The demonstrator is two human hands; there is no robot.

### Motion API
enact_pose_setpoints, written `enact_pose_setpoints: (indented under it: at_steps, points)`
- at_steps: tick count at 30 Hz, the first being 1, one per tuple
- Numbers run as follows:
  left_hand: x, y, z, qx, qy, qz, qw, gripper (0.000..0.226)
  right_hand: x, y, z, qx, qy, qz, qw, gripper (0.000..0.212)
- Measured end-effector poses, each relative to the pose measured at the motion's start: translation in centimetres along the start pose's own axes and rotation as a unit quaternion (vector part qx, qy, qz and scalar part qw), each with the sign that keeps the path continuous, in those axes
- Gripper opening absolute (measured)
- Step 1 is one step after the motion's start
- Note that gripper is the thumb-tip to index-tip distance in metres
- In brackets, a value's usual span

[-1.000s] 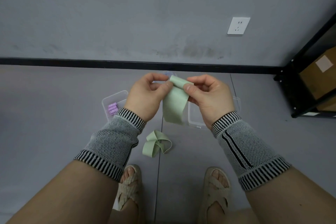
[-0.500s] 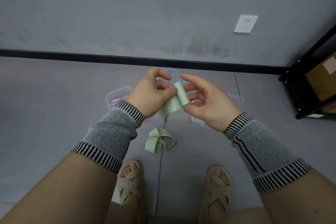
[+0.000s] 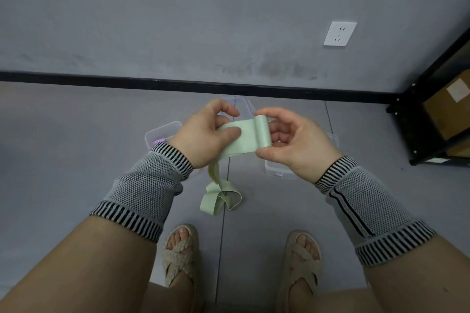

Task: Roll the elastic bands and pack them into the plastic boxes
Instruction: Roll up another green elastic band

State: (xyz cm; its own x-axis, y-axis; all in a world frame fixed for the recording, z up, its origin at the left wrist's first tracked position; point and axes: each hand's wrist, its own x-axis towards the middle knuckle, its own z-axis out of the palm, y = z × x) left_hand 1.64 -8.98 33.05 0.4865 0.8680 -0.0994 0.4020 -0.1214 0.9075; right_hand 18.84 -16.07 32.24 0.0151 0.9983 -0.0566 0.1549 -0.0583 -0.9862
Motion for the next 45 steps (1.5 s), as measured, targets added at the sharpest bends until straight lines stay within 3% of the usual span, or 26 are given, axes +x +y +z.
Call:
enact_pose_setpoints:
  at_steps: [11, 21, 31, 33, 38, 45]
  points:
    - [0.1, 0.2, 0.1, 0.012, 0.009, 0.031, 0.999, 0.020, 0.0, 0.0, 0.5, -0.055, 0.022, -0.034, 0.998, 0.059]
    - [0.1, 0.2, -0.3, -0.024, 0.020, 0.014, 0.999, 0.009, 0.0, -0.3, 0.3, 0.030, 0.009, -0.020, 0.999, 0.061]
    - [0.5, 0.6, 1.2, -0.008, 0.098, 0.008, 0.995, 0.024, 0.5, 0.5, 1.9, -0.233, 0.069, -0.098, 0.965, 0.063]
    - [0.5, 0.6, 1.0, -0.021, 0.088, 0.003, 0.996, 0.022, 0.4, 0.4, 2.1, -0.207, 0.062, -0.097, 0.972, 0.065]
    - [0.1, 0.5, -0.1, -0.085, 0.061, -0.006, 0.995, 0.015, 0.3, -0.3, 1.7, 0.002, 0.025, -0.041, 0.999, 0.064]
    - [-0.1, 0.1, -0.4, -0.129, 0.027, -0.006, 0.991, 0.012, 0.4, -0.3, 1.5, 0.001, 0.011, -0.032, 0.999, 0.062]
